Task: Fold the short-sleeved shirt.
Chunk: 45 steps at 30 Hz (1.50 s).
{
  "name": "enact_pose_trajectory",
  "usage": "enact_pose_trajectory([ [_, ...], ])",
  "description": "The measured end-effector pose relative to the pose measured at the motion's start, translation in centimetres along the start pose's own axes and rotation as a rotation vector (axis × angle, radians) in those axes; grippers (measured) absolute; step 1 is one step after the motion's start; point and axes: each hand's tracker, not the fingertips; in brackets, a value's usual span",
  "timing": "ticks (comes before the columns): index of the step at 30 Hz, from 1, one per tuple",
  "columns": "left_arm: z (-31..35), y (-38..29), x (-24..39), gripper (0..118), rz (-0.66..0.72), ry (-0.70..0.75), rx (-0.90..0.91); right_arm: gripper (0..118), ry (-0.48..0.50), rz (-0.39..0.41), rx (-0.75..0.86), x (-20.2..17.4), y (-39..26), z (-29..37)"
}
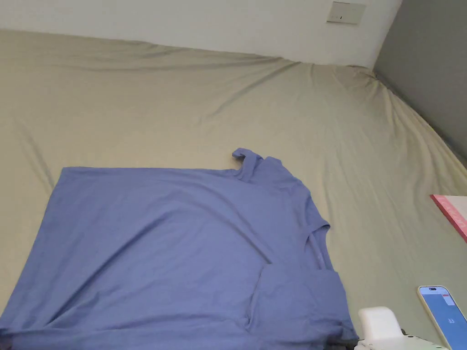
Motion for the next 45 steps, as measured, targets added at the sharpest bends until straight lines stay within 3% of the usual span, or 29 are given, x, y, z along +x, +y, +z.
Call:
enact_pose_trajectory([
  [3, -0.1, 0.0, 0.4, 3, -0.012, 0.008, -0.016, 111, 0.023, -0.01, -0.015, 0.1, -0.4, -1.6],
  [5, -0.2, 0.0, 0.3, 3, -0.007, 0.009, -0.021, 101, 0.025, -0.005, -0.013, -0.5, -0.4, -1.7],
  [6, -0.3, 0.1, 0.3, 3, -0.005, 0.01, -0.023, 90, 0.028, 0.003, -0.015, -0.6, -0.2, -1.8],
  [9, -0.5, 0.2, 0.5, 3, -0.009, 0.017, -0.032, 41, 0.07, 0.02, -0.017, -0.9, 0.3, -2.3],
  [10, -0.6, 0.2, 0.5, 3, -0.01, 0.018, -0.032, 41, 0.102, 0.027, -0.033, -1.0, 0.4, -2.8],
  [11, -0.7, 0.2, 0.7, 3, -0.013, 0.021, -0.035, 33, 0.152, 0.033, -0.058, -1.1, 0.5, -3.3],
  [12, -0.8, 0.2, 0.9, 3, -0.019, 0.015, -0.039, 18, 0.187, 0.034, -0.051, -1.1, 0.6, -3.6],
  [13, -0.9, 0.2, 1.0, 3, -0.025, 0.007, -0.043, 10, 0.152, 0.035, -0.052, -1.1, 1.0, -3.8],
  [15, -0.9, 0.4, 1.2, 3, -0.027, 0.005, -0.049, 10, 0.176, 0.056, -0.066, -0.4, 1.8, -3.3],
  [17, -0.9, 0.4, 1.1, 3, -0.019, 0.008, -0.044, 10, 0.192, -0.005, 0.005, 0.4, 2.2, -2.3],
  [23, 0.0, 2.6, -0.4, 3, 0.07, 0.005, 0.052, 10, 0.279, -0.038, 0.157, 2.2, 4.3, 2.1],
  [29, -0.3, 7.0, -0.6, 3, 0.118, -0.008, 0.125, 10, 0.263, -0.054, 0.231, 2.7, 8.0, 3.5],
  [34, -3.3, 10.5, 0.2, 3, 0.121, -0.011, 0.131, 10, 0.199, -0.066, 0.169, 2.0, 12.2, 0.1],
  [39, -7.7, 12.2, 1.5, 3, 0.086, -0.018, 0.06, 10, 0.19, -0.128, 0.1, 1.6, 15.9, -4.8],
  [45, -12.3, 13.5, 2.4, 3, 0.067, -0.014, -0.016, 10, 0.151, -0.119, 0.01, 0.3, 18.5, -10.1],
])
